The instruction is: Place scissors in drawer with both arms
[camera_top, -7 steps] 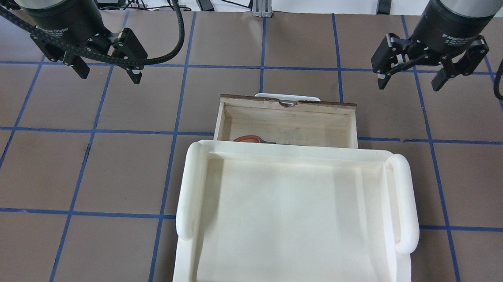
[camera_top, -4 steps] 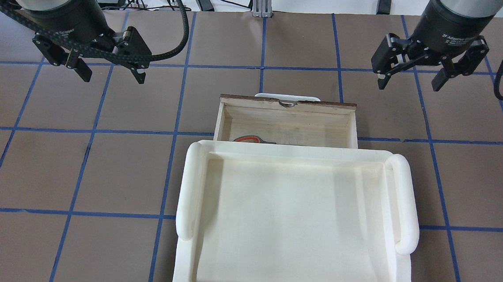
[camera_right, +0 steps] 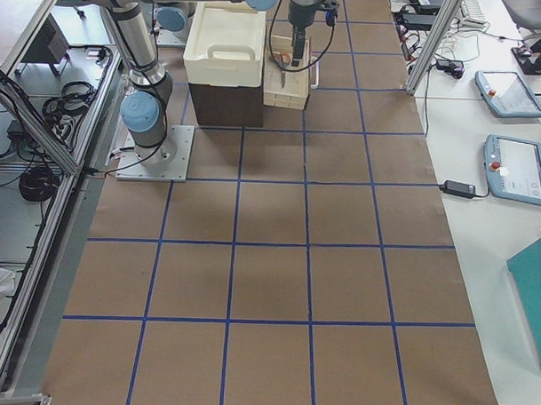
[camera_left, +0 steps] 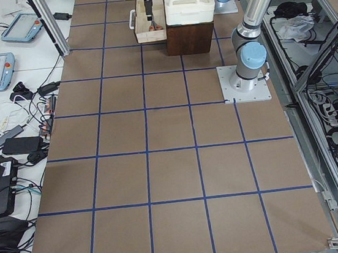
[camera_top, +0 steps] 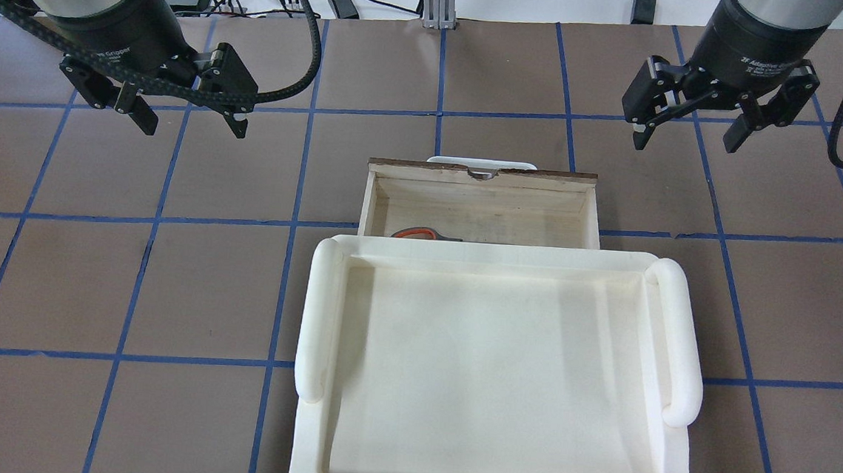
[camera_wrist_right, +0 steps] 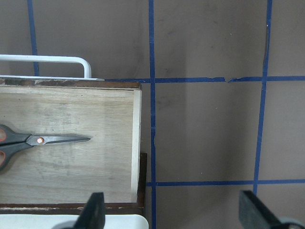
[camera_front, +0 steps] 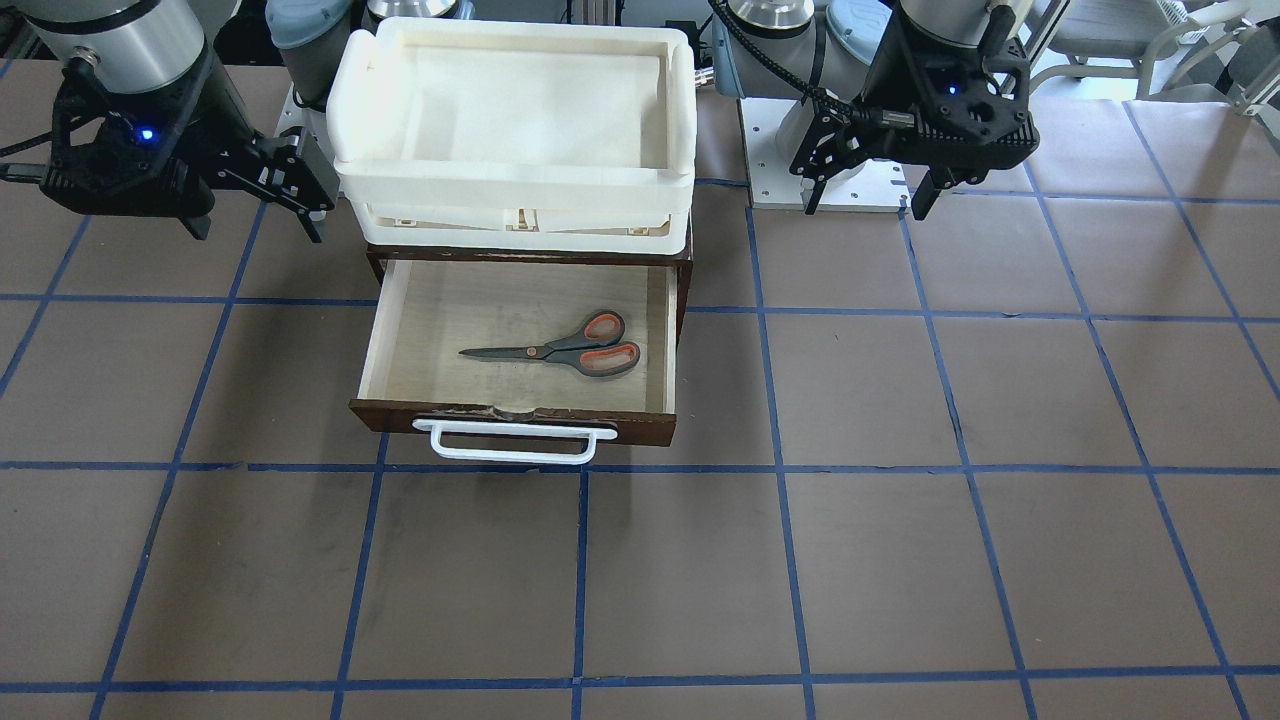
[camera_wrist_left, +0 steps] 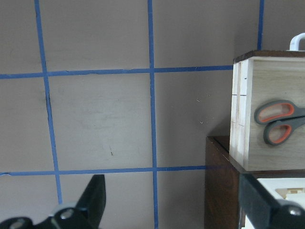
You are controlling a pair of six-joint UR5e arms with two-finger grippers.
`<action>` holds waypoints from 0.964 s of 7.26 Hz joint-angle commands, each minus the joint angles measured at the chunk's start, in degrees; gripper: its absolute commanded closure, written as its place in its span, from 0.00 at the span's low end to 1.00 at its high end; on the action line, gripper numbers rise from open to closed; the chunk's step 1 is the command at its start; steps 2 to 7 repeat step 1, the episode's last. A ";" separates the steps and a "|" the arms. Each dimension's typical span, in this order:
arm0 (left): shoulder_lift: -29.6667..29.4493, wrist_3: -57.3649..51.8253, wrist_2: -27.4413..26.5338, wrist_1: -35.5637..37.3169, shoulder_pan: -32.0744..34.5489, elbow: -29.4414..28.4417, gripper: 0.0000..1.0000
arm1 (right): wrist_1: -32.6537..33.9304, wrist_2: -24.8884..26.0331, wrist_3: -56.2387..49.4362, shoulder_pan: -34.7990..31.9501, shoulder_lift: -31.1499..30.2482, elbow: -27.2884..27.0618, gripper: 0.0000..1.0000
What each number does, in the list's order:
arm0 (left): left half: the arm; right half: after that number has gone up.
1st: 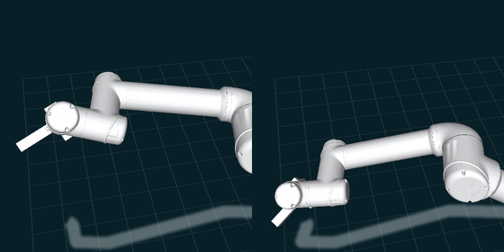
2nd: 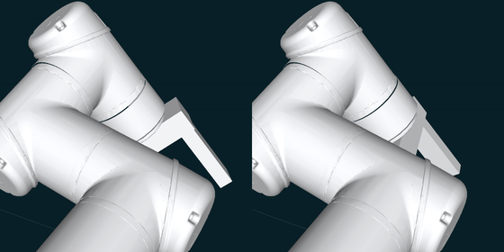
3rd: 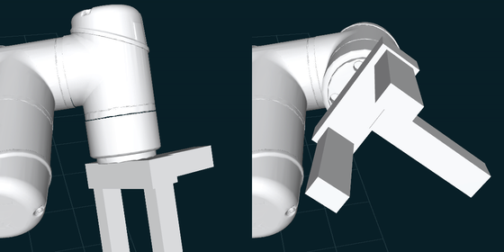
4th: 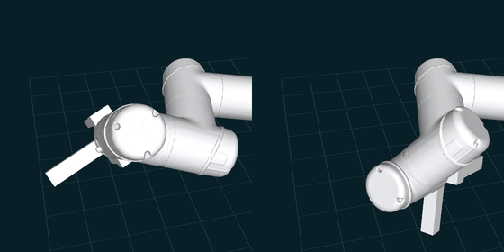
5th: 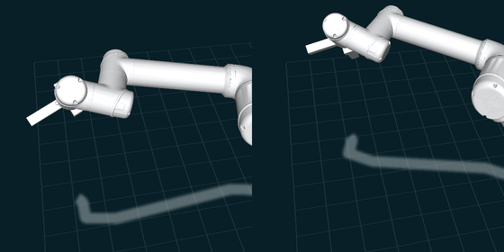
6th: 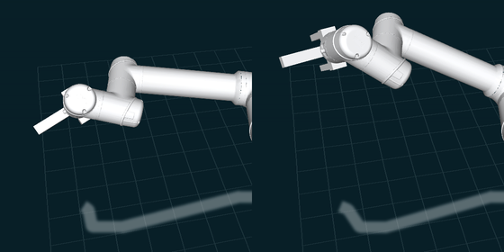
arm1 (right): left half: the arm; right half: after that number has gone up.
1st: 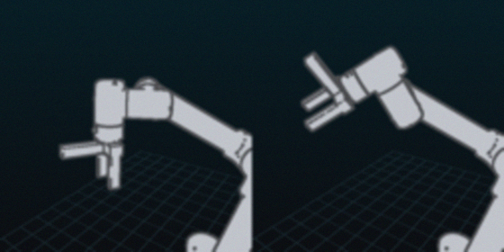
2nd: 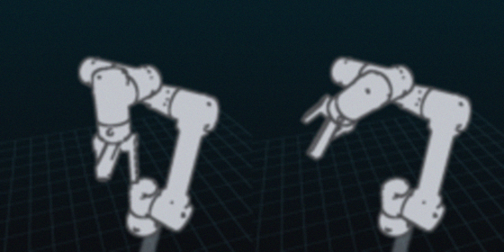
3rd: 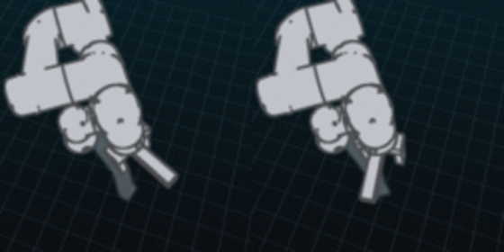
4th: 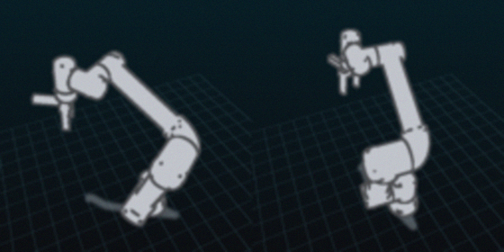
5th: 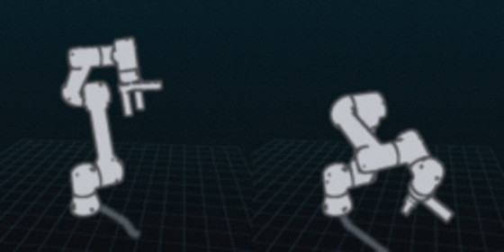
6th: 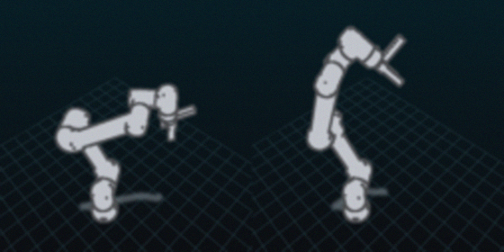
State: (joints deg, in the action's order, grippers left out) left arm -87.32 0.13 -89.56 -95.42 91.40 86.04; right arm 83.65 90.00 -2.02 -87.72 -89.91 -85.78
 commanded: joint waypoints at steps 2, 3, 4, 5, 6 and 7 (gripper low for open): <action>-0.05 -0.22 0.18 0.05 0.00 0.00 0.00 | 0.02 0.00 0.00 0.00 0.00 0.00 0.00; -0.05 -0.22 0.18 0.05 0.00 0.00 0.00 | 0.02 0.00 0.00 0.00 0.00 0.00 0.00; -0.05 -0.22 0.18 0.05 0.00 0.00 0.00 | 0.02 0.00 0.00 0.00 0.00 0.00 0.00; -0.05 -0.22 0.18 0.05 0.00 0.00 0.00 | 0.02 0.00 0.00 0.00 0.00 0.00 0.00; -0.05 -0.22 0.18 0.05 0.00 0.00 0.00 | 0.02 0.00 0.00 0.00 0.00 0.00 0.00; -0.05 -0.22 0.18 0.05 0.00 0.00 0.00 | 0.02 0.00 0.00 0.00 0.00 0.00 0.00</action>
